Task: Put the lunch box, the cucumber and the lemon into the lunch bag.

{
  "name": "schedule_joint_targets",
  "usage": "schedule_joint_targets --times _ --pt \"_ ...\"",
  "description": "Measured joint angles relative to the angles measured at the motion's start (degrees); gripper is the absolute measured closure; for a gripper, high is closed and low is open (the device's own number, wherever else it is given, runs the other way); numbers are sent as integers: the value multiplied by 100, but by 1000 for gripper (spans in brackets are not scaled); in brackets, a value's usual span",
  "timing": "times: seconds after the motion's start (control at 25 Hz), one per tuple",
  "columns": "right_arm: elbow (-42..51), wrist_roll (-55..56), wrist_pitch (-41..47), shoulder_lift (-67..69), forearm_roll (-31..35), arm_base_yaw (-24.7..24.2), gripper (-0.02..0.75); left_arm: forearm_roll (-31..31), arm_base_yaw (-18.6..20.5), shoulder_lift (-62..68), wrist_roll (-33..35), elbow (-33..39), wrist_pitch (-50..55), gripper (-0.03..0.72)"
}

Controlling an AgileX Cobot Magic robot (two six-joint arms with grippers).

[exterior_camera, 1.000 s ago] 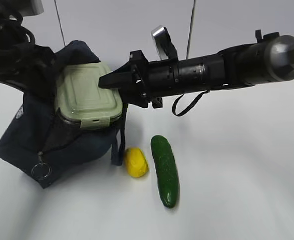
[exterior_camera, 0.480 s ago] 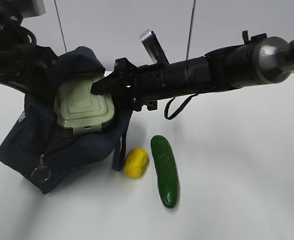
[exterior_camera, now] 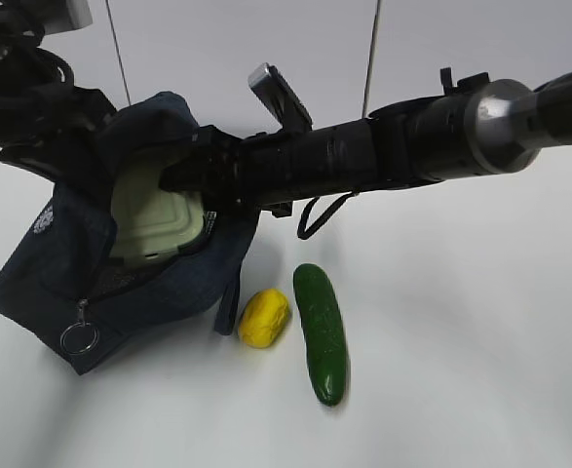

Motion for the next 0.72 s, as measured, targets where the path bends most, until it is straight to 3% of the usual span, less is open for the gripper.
schedule_joint_targets --times 0.72 --pt "-674 42 -163 914 129 419 356 -160 0 194 93 0 51 688"
